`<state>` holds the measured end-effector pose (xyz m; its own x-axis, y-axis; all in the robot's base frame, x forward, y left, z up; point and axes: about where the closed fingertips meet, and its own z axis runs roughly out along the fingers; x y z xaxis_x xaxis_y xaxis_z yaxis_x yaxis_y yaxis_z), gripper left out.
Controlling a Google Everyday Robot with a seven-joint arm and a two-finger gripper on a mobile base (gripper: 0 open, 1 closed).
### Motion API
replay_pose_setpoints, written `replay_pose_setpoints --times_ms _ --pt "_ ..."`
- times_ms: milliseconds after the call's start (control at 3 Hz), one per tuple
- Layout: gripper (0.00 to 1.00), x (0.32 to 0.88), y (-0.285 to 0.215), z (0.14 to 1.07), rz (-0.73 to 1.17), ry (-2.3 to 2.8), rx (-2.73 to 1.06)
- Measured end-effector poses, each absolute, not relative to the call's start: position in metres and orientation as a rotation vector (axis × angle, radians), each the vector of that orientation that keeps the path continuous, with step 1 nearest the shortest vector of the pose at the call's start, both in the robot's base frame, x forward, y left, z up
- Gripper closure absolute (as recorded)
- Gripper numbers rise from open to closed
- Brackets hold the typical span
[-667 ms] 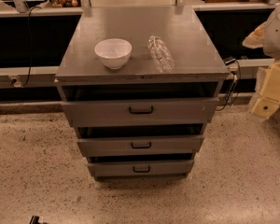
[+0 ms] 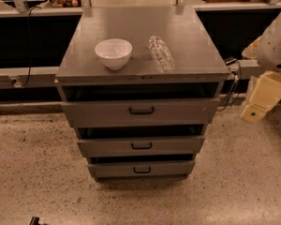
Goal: Open middle drawer
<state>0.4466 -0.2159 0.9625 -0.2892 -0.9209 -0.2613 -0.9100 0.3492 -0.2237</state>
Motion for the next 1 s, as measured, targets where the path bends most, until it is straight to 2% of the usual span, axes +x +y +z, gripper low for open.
replay_pose_setpoints --times_ms 333,1000 --pt "0.00 0.433 -0.195 0.930 0.025 2.234 -1.548" --pt "0.00 0.437 -0.187 0.883 0.049 2.244 -1.627"
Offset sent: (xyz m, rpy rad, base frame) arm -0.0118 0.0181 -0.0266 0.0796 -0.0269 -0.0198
